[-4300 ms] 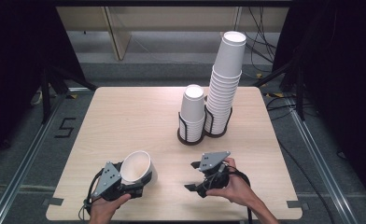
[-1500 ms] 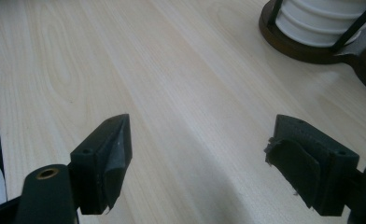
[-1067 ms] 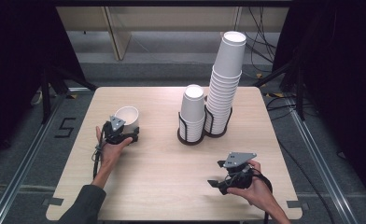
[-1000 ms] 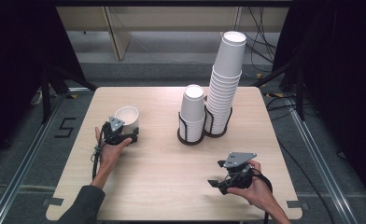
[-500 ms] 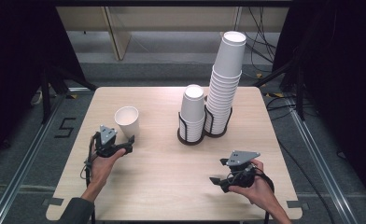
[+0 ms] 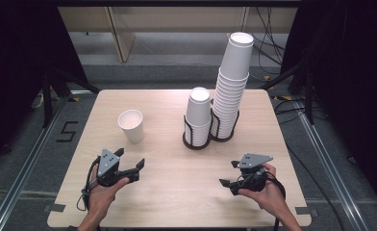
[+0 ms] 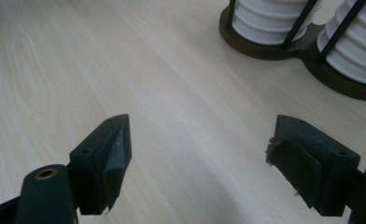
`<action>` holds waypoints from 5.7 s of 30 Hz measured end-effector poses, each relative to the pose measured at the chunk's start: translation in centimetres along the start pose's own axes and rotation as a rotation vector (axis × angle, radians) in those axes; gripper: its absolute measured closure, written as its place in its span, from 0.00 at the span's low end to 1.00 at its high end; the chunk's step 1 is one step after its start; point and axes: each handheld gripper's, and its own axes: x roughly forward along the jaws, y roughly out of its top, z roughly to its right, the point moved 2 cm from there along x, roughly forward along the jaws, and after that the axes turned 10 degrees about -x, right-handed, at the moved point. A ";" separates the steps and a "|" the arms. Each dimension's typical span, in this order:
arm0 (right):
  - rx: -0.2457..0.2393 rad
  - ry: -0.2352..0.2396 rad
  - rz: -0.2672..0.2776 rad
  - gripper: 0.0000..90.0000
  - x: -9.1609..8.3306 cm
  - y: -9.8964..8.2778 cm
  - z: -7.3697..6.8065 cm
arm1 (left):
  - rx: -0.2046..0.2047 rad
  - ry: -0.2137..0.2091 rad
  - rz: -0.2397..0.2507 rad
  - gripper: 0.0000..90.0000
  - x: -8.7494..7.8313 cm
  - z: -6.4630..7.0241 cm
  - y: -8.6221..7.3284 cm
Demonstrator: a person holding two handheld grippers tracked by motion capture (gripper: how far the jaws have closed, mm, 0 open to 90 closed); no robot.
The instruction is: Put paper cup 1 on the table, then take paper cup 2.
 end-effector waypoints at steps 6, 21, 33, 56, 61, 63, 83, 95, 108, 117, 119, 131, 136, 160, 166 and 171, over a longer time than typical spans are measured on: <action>-0.008 -0.017 0.004 0.24 -0.1 -0.2 0.2 | 0.008 -0.037 -0.011 0.16 -1.0 1.4 -1.4; 0.013 -0.002 -0.005 0.24 0.1 -0.4 0.4 | 0.029 -0.087 -0.049 0.16 -2.3 3.6 -4.3; 0.061 -0.079 0.052 0.23 -1.3 0.4 1.6 | 0.068 -0.131 -0.095 0.16 -1.9 5.4 -5.9; 0.181 -0.300 0.336 0.21 -8.7 9.2 10.7 | 0.049 -0.169 -0.094 0.16 -1.7 4.6 -6.1; 0.190 -0.325 0.347 0.20 -9.6 11.5 12.4 | 0.057 -0.178 -0.098 0.16 -1.4 4.6 -6.2; 0.205 -0.320 0.355 0.19 -9.7 12.5 12.9 | 0.069 -0.171 -0.108 0.16 -1.4 4.6 -6.2; 0.194 -0.310 0.392 0.16 -8.9 21.4 17.3 | 0.076 -0.172 -0.100 0.16 -1.2 4.9 -6.3; 0.231 -0.339 0.375 0.17 -6.1 22.9 18.9 | 0.074 -0.186 -0.099 0.16 -1.2 5.0 -6.4; 0.185 -0.409 0.396 0.20 -8.5 25.2 18.5 | 0.086 -0.186 -0.114 0.16 -1.2 5.0 -6.4; 0.160 -0.475 0.500 0.20 -12.4 27.9 18.0 | 0.086 -0.186 -0.116 0.16 -1.2 5.1 -6.4; 0.158 -0.483 0.516 0.20 -13.2 28.2 17.8 | 0.084 -0.185 -0.111 0.16 -1.2 5.1 -6.4; 0.153 -0.493 0.508 0.20 -17.4 26.1 16.2 | 0.090 -0.178 -0.117 0.16 -1.2 5.1 -6.4; 0.149 -0.493 0.494 0.20 -18.3 23.2 15.6 | 0.086 -0.180 -0.122 0.16 -1.2 5.1 -6.5; 0.152 -0.305 0.396 0.20 -9.4 11.9 8.5 | 0.074 -0.180 -0.110 0.16 -1.0 5.2 -6.5; 0.133 -0.253 0.394 0.20 -6.5 10.8 6.3 | 0.075 -0.171 -0.108 0.16 -1.0 4.9 -6.4; 0.156 -0.174 0.406 0.20 -3.8 10.1 4.7 | 0.073 -0.173 -0.098 0.16 -1.0 4.8 -6.4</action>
